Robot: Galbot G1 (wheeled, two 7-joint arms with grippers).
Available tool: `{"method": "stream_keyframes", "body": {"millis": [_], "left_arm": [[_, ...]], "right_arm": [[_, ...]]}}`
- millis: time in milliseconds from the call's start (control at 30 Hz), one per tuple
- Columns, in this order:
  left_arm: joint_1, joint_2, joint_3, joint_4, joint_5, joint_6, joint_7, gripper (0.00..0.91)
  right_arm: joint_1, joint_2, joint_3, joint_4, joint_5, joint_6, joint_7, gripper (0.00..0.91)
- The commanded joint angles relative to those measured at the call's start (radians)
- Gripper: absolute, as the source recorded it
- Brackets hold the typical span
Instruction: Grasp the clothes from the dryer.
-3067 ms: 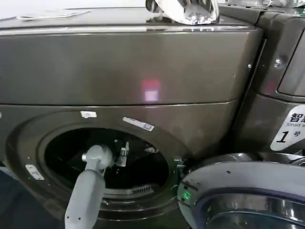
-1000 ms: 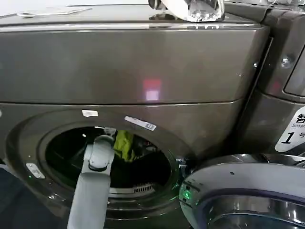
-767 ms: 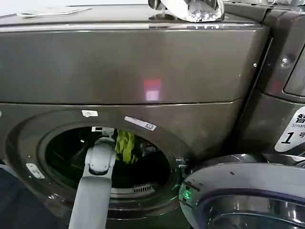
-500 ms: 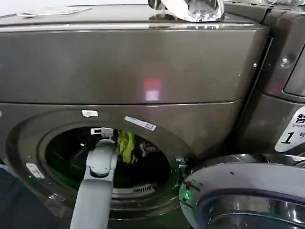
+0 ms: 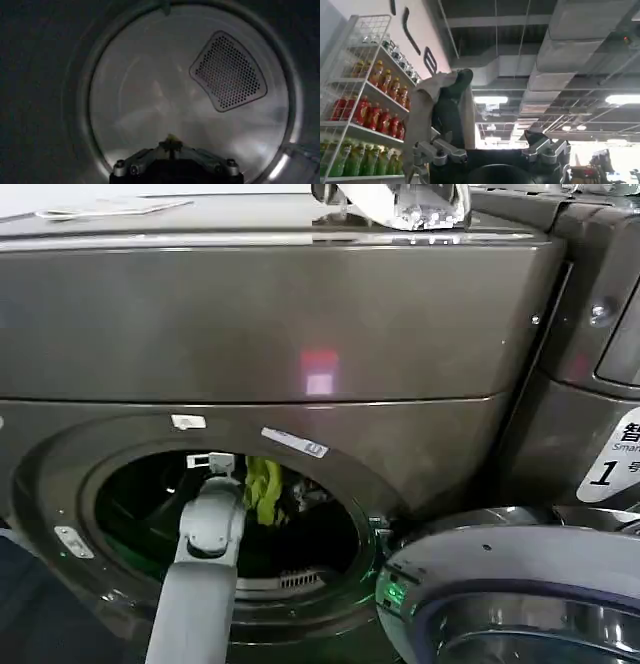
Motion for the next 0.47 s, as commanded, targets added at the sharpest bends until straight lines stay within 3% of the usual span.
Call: {"method": "stream_keyframes", "body": {"millis": [33, 467], "left_arm": [[0.003, 0.003, 0.000, -0.006, -0.009, 0.002, -0.005, 0.000], [0.004, 0.000, 0.002, -0.002, -0.014, 0.001, -0.005, 0.000]], "right_arm": [[0.006, -0.013, 0.003, 0.029, 0.015, -0.068, 0.044, 0.907], [0.003, -0.016, 0.014, 0.030, 0.005, -0.086, 0.047, 0.907]]}}
